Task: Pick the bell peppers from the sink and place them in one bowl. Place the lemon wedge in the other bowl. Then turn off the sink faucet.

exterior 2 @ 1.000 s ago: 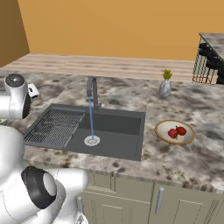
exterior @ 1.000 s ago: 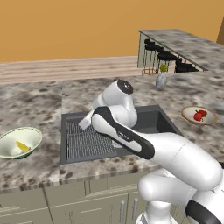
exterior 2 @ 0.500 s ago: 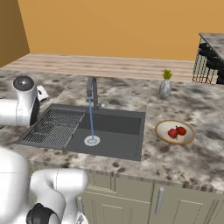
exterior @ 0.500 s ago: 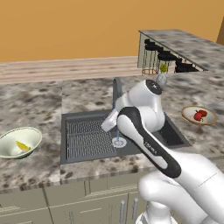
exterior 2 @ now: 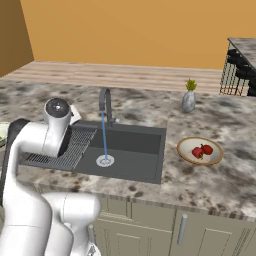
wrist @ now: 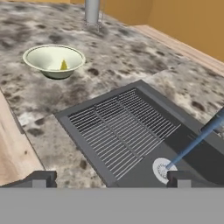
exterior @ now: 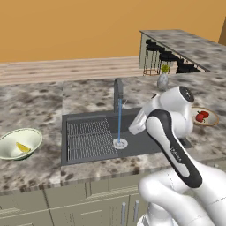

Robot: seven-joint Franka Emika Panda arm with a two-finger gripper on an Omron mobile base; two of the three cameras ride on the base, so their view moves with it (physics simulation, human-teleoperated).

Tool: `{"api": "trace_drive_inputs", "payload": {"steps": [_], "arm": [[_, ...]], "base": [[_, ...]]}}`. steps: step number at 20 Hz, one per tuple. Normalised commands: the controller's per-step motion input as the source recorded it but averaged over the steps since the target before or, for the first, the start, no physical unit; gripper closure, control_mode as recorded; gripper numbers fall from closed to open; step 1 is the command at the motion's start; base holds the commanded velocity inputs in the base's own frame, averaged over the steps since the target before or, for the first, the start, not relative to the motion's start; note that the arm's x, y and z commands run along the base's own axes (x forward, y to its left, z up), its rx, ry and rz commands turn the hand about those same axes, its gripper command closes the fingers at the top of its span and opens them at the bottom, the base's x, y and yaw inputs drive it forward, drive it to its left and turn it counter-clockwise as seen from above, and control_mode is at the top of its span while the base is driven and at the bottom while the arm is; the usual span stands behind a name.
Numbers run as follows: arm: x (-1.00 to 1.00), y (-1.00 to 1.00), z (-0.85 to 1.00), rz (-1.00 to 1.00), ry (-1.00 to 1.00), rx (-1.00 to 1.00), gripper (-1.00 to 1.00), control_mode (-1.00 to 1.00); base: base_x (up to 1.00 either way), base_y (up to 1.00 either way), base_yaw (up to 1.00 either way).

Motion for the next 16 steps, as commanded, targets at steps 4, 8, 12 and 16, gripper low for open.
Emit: {"api": "trace_drive_inputs", "payload": {"steps": [4,8,12,16], "arm": [[0.00,-0.73,0.00,0.00,0.00,0.00,-1.00,-1.00],[0.00,-0.56,0.00,0.00,0.00,-0.01,-1.00,-1.00],[0.04,-0.51,-0.03,0.00,0.00,-0.03,-1.00,-1.00],[0.01,-0.61,-0.03,0.00,0.01,-0.04,-1.00,-1.00]], "base": [[0.00,0.00,0.00],[0.00,0.00,0.00],[0.00,0.00,0.00],[0.00,0.00,0.00]]}}
